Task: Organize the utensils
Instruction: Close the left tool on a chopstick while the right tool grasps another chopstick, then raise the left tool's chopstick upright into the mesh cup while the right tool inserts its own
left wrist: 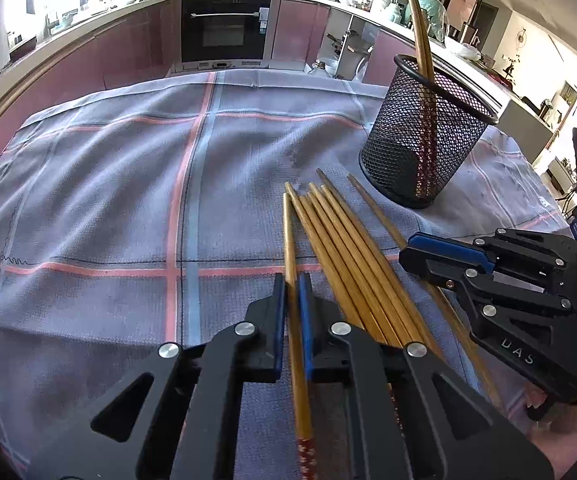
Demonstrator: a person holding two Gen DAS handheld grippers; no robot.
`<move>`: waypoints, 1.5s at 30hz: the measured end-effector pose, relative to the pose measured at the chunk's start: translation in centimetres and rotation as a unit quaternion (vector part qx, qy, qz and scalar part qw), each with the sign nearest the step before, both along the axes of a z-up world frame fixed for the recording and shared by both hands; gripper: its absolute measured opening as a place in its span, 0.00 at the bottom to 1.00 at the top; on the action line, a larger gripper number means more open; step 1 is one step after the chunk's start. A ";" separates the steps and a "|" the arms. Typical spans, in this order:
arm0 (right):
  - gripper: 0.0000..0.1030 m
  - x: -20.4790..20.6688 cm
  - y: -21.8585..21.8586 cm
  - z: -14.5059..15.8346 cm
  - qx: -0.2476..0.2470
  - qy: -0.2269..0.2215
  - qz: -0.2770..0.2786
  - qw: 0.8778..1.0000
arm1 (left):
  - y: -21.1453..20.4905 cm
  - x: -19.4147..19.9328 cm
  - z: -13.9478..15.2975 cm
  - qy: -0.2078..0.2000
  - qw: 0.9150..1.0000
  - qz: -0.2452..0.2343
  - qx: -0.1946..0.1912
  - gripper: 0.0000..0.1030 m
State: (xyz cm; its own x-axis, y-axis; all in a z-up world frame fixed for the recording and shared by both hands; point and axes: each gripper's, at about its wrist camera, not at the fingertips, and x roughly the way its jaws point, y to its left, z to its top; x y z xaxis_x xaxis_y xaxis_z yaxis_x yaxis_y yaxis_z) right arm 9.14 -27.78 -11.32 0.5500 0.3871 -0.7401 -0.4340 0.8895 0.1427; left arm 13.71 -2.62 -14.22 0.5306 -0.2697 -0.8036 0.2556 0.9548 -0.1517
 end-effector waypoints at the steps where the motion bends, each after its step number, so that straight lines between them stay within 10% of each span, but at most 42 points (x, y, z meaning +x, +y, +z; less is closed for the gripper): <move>1: 0.07 -0.1 -0.1 0.2 0.003 -0.001 0.001 1.000 | 0.1 -0.1 0.1 0.000 1.000 0.000 -0.003 0.07; 45: 0.05 -4.0 -5.9 10.5 0.126 -0.136 0.000 0.983 | 3.3 -5.2 13.5 -0.125 0.972 -0.076 -0.182 0.07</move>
State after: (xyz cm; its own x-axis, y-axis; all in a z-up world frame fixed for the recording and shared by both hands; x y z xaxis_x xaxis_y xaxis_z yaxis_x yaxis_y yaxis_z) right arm 5.16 -33.72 -0.85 0.7137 0.5395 -0.4468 -0.4865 0.8407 0.2379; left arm 8.54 0.64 -0.75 0.6280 -0.6036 -0.4913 0.4622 0.7971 -0.3886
